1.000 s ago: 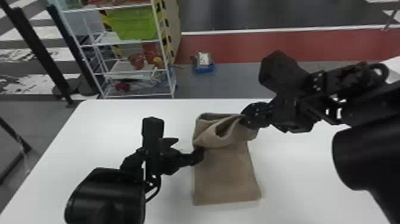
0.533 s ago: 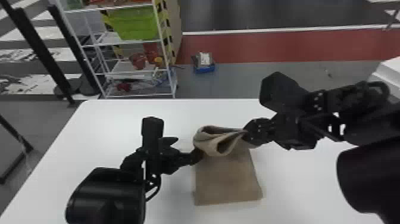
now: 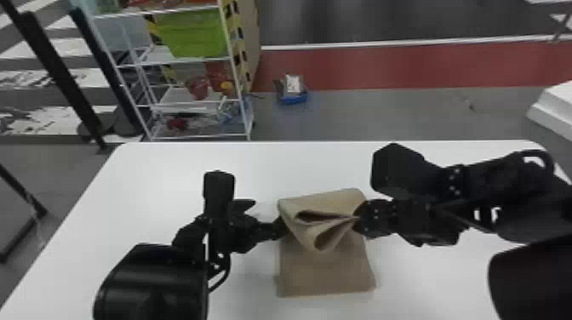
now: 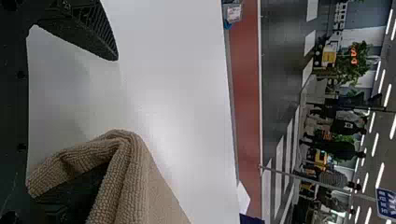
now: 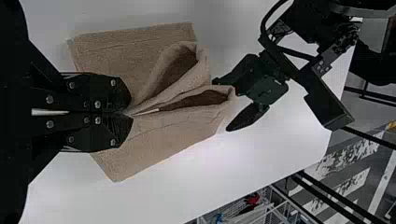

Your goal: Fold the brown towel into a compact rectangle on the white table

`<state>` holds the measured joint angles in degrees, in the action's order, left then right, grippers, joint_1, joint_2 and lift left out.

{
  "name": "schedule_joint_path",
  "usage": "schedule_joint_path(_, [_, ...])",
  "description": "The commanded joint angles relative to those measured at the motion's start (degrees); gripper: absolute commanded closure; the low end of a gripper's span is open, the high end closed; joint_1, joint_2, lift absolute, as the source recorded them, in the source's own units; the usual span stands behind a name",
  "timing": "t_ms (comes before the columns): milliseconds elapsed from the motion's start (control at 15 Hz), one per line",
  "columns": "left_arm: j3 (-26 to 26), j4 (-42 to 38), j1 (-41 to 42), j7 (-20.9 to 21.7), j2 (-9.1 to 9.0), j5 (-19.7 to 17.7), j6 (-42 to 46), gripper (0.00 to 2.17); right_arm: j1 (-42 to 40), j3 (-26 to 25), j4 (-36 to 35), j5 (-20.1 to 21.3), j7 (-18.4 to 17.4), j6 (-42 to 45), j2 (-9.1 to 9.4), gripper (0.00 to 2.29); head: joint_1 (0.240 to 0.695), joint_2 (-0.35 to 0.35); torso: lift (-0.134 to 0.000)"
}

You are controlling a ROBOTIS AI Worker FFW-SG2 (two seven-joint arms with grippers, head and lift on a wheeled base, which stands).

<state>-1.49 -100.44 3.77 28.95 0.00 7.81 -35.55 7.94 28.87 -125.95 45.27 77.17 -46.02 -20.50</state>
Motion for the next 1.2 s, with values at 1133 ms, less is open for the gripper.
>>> schedule_joint_path(1133, [0.26, 1.39, 0.98, -0.04, -0.15, -0.60, 3.60, 0.09, -5.04, 6.99, -0.18, 6.59, 1.16, 1.76, -2.97, 1.23, 0.695, 0.133, -0.124])
